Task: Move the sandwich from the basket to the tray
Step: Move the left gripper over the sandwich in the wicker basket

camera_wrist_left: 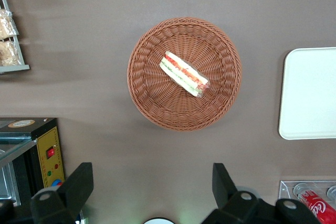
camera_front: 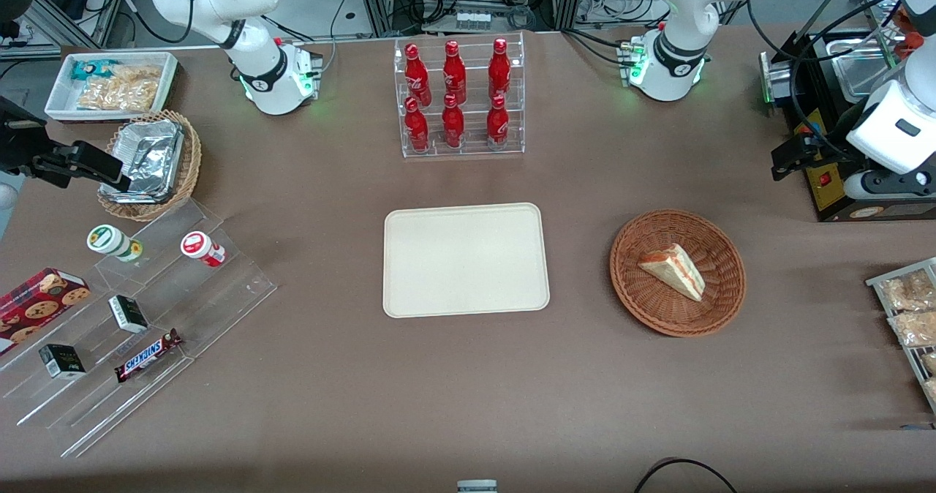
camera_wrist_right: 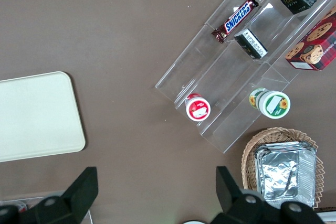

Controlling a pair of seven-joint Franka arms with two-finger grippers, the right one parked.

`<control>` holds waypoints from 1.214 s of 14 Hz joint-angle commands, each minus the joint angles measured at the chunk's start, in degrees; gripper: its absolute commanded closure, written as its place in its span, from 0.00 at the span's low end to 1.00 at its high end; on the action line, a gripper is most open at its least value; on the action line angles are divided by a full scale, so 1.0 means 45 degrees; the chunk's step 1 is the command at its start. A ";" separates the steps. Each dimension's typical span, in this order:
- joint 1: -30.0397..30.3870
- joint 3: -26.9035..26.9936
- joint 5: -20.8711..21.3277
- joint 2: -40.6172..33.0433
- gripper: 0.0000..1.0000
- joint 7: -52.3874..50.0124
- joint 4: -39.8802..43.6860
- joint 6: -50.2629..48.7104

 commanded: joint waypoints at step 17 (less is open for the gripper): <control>-0.0827 -0.0132 0.0163 0.0860 0.00 -1.1482 -0.5908 0.6829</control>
